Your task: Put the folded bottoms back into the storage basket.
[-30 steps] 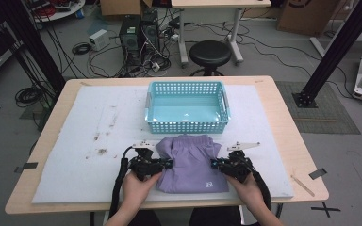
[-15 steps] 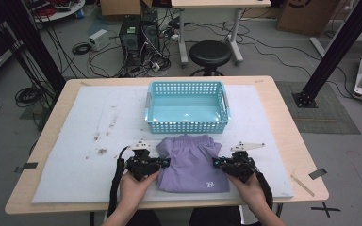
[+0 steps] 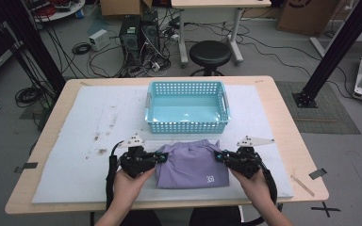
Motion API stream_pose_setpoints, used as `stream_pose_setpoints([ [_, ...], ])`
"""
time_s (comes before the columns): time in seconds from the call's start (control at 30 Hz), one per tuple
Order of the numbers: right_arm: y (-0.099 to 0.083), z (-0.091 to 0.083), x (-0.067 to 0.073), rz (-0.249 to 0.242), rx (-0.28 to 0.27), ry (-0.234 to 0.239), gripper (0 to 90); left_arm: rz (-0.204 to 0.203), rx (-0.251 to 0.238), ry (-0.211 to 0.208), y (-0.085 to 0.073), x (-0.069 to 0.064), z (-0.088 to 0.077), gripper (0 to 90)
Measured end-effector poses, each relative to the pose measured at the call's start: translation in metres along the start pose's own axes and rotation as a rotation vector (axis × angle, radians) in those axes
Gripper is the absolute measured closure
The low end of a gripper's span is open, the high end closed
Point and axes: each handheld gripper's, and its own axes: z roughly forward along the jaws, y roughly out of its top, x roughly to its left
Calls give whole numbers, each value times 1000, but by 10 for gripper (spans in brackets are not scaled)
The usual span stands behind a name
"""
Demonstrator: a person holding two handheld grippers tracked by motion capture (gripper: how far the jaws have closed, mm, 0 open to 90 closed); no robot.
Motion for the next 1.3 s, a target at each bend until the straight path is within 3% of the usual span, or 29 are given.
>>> stream_pose_setpoints([
  [0.27,27,-10,7,-19,-57,27,856,25,-60,-5,28,-1,-19,869],
  [0.47,56,-14,8,-48,-105,8,856,49,-89,11,58,4,-25,868],
  [0.67,88,-8,-1,-43,-139,-25,856,79,-110,12,90,14,-24,868],
  [0.73,98,-5,-4,-46,-148,-41,857,88,-118,11,102,19,-22,868],
  [0.9,120,4,-18,-31,-163,-68,856,119,-117,53,127,34,-11,868],
  [1.0,130,13,-27,-17,-159,-90,856,119,-114,63,140,46,-1,869],
  [1.13,144,25,-43,-1,-162,-129,856,112,-109,66,153,63,15,868],
  [1.3,158,38,-59,21,-156,-169,856,148,-102,66,164,81,31,868],
])
